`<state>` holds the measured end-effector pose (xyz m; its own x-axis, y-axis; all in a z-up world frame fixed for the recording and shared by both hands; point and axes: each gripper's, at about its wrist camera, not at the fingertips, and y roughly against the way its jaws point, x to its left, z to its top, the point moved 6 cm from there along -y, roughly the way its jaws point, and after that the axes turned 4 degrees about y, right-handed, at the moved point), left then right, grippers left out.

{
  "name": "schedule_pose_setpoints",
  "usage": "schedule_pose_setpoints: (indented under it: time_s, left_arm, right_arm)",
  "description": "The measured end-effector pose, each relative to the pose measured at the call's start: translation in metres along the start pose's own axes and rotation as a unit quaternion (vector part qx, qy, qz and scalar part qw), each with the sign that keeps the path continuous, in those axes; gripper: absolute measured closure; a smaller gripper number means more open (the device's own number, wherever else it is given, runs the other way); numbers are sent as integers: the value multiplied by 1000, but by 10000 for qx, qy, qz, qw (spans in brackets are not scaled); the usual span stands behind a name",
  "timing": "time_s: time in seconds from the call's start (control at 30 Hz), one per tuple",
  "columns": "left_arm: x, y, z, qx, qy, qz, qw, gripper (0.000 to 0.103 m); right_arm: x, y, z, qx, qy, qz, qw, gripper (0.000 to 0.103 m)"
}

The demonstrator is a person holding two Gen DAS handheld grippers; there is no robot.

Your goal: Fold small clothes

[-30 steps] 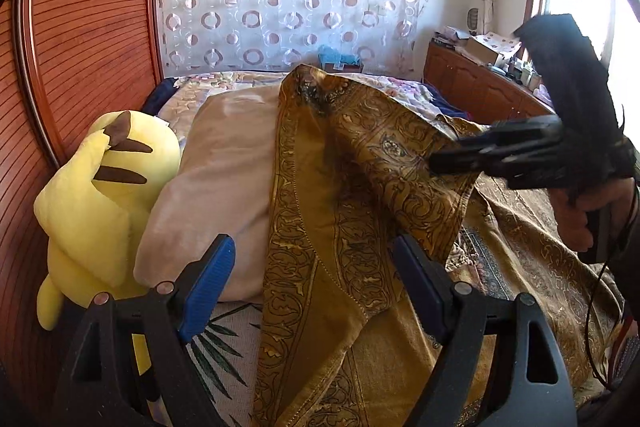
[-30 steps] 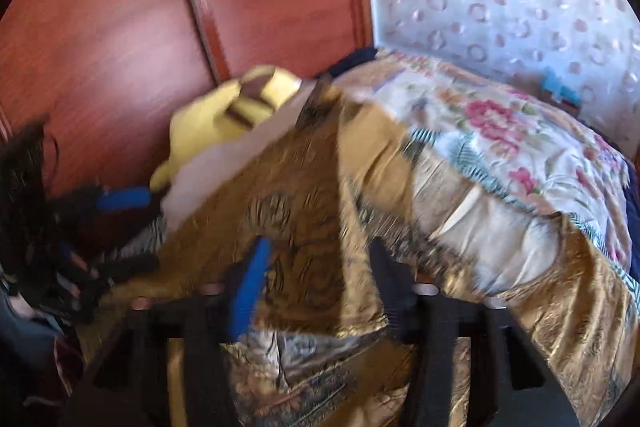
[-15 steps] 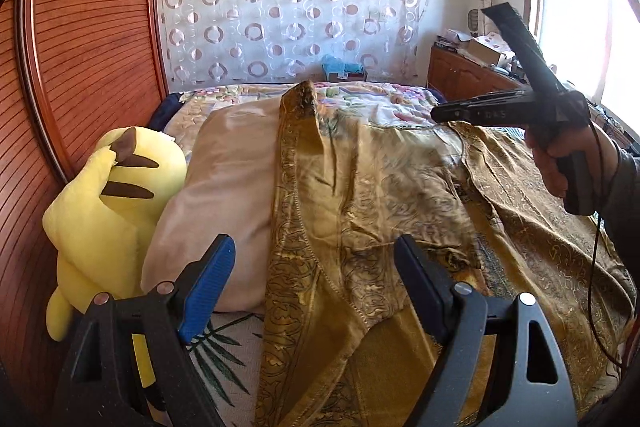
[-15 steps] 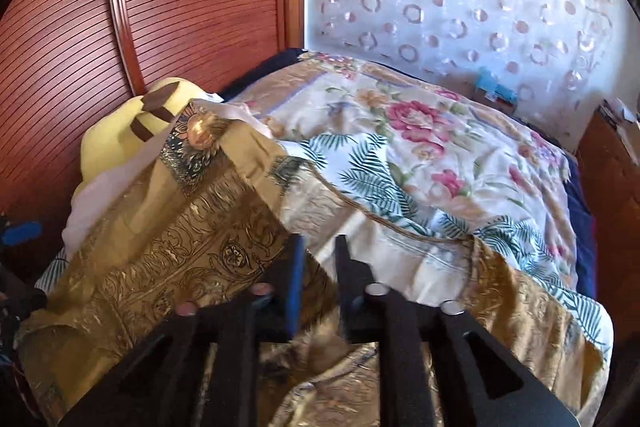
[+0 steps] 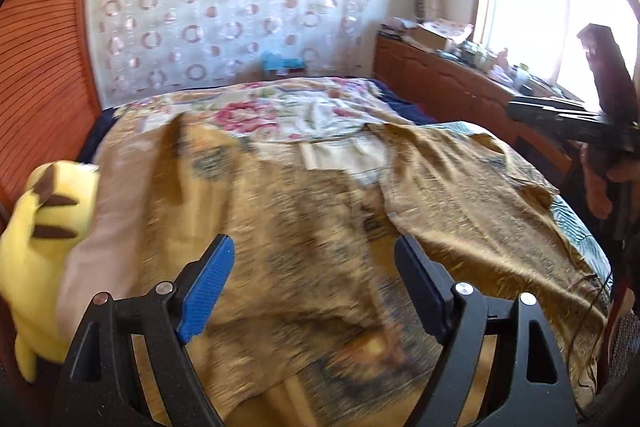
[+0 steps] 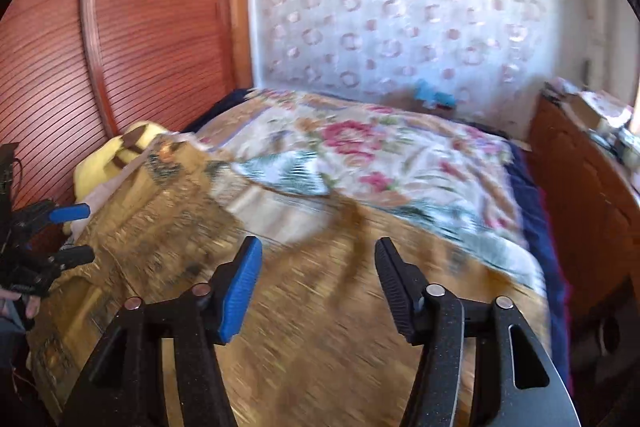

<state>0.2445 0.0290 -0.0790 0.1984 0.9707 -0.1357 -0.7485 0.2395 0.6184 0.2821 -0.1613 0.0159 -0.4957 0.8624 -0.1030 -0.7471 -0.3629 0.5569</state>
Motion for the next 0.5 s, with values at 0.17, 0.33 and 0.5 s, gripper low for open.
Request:
schedule_pose_setpoints:
  time_s: [0.17,0.33,0.5]
  left_arm:
    - [-43,-32,11,128,-347,-293,9989,18]
    - [-74,-63,10,386,-673,-432,9960,18]
    - [-87,-88,0,752,-828,-394,9929,18]
  right_arm:
    - [-50,58,-40,-45,-385,-720,9966,28]
    - [-96,108,-75,31,-813,-1265,9886,28]
    - [-112,128,-102,270,-1049,-1490,9829,28]
